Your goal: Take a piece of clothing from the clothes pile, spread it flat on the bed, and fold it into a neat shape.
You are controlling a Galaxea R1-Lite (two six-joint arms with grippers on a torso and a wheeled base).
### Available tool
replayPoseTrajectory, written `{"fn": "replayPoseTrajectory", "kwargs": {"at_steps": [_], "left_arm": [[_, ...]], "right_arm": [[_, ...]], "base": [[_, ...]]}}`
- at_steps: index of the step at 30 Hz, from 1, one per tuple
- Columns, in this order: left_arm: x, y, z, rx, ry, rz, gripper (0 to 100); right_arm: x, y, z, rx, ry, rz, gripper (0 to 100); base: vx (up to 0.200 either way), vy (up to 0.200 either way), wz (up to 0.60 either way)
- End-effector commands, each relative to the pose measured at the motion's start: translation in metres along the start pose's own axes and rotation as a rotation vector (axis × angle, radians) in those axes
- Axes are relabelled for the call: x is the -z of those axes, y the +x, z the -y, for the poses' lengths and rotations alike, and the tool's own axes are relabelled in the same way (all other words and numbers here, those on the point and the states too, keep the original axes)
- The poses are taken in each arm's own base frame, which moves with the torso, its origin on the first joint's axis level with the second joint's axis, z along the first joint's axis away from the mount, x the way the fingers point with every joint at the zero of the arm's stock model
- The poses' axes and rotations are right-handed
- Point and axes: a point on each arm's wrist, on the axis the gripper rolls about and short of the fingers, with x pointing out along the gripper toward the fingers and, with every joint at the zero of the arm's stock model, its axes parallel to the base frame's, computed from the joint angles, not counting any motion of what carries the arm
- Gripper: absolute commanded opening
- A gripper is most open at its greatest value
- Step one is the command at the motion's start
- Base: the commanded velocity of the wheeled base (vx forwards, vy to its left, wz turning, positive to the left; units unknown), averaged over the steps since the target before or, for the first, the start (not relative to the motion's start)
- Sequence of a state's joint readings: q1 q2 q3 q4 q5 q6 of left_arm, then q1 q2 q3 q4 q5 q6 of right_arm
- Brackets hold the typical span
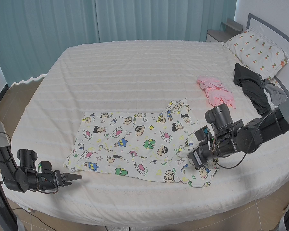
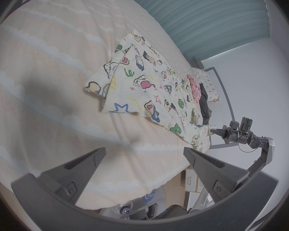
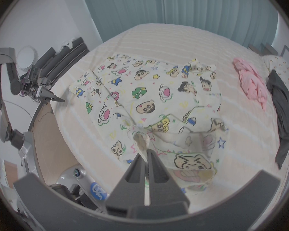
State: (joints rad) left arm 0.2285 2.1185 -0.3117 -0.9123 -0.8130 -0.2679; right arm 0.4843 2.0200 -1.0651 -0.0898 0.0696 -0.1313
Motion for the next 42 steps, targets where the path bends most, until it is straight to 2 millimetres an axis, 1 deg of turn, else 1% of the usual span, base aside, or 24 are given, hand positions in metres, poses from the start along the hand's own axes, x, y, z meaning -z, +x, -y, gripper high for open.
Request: {"fn": "replayPoseTrajectory", "kwargs": {"at_steps": [1,2,3,4,5,6,7,8,9,10,12,14,15,17,18,22,24,26,27,28,32,34,37,42], "left_arm": [[0.001,0.0,0.0,-0.001,0.0,-0.004,100],[0.002,0.0,0.0,-0.001,-0.001,-0.005,100],[0.002,0.0,0.0,-0.001,-0.001,-0.005,100],[0.002,0.0,0.0,-0.001,-0.001,-0.005,100],[0.002,0.0,0.0,-0.001,-0.001,-0.005,100],[0.001,0.0,0.0,-0.001,0.0,-0.004,100],[0.002,0.0,0.0,-0.001,-0.001,-0.005,100],[0.001,0.0,0.0,-0.001,0.0,-0.004,100],[0.001,0.0,0.0,-0.001,0.0,-0.004,100],[0.002,0.0,0.0,-0.001,-0.001,-0.005,100],[0.002,0.0,0.0,-0.001,-0.001,-0.005,100],[0.002,0.0,0.0,-0.001,-0.001,-0.005,100],[0.002,0.0,0.0,-0.001,-0.001,-0.005,100],[0.002,0.0,0.0,-0.001,-0.001,-0.005,100],[0.002,0.0,0.0,-0.001,-0.001,-0.005,100],[0.002,0.0,0.0,-0.001,-0.001,-0.005,100],[0.002,0.0,0.0,-0.001,-0.001,-0.005,100],[0.002,0.0,0.0,-0.002,-0.003,-0.006,100],[0.002,0.0,0.0,-0.002,-0.003,-0.006,100],[0.002,0.0,-0.001,-0.002,-0.004,-0.007,100],[0.003,0.001,-0.002,-0.003,-0.007,-0.01,100],[0.003,0.001,-0.002,-0.003,-0.008,-0.011,100],[0.003,0.001,-0.002,-0.003,-0.01,-0.011,100],[0.003,0.001,-0.002,-0.002,-0.011,-0.012,100]], "right_arm": [[0.011,0.005,-0.028,0.0,0.025,-0.05,0],[0.011,0.005,-0.028,0.001,0.028,-0.05,0],[0.012,0.005,-0.038,-0.006,0.051,-0.055,0],[0.012,0.004,-0.043,-0.014,0.063,-0.058,0],[0.012,0.004,-0.043,-0.014,0.063,-0.058,0],[0.017,0.001,-0.053,-0.031,0.073,-0.072,0],[0.019,0.0,-0.059,-0.037,0.077,-0.079,100],[0.022,-0.001,-0.065,-0.042,0.089,-0.088,100],[0.022,-0.001,-0.065,-0.042,0.089,-0.088,100],[0.03,0.0,-0.073,-0.049,0.131,-0.119,100],[0.034,0.001,-0.077,-0.052,0.166,-0.131,100],[0.035,-0.003,-0.077,-0.052,0.228,-0.131,100],[0.033,-0.008,-0.076,-0.055,0.268,-0.117,100],[0.032,-0.013,-0.074,-0.058,0.306,-0.107,100],[0.031,-0.018,-0.066,-0.047,0.356,-0.095,100],[0.031,-0.018,-0.038,-0.004,0.443,-0.07,100],[0.037,-0.019,-0.023,-0.006,0.482,-0.075,100],[0.045,-0.019,-0.012,-0.017,0.506,-0.072,100],[0.045,-0.019,-0.011,-0.019,0.509,-0.067,100],[0.048,-0.02,-0.003,-0.022,0.527,-0.037,100],[0.059,-0.017,0.011,-0.028,0.564,-0.01,100],[0.063,-0.015,0.014,-0.042,0.575,-0.01,100],[0.072,-0.009,0.023,-0.088,0.6,-0.002,100],[0.083,0.001,0.031,-0.113,0.624,0.019,100]], "base": [[0.0,0.0,0.0],[0.0,0.0,0.0],[0.0,0.0,0.0],[0.0,0.0,0.0],[0.0,0.0,0.0],[0.0,0.0,0.0],[0.0,0.0,0.0],[0.0,0.0,0.0],[0.0,0.0,0.0],[0.0,0.0,0.0],[0.0,0.0,0.0],[0.0,0.0,0.0],[0.0,0.0,0.0],[0.0,0.0,0.0],[0.0,0.0,0.0],[0.0,0.0,0.0],[0.0,0.0,0.0],[0.0,0.0,0.0],[0.0,0.0,0.0],[0.0,0.0,0.0],[0.0,0.0,0.0],[0.0,0.0,0.0],[0.0,0.0,0.0],[0.0,0.0,0.0]]}}
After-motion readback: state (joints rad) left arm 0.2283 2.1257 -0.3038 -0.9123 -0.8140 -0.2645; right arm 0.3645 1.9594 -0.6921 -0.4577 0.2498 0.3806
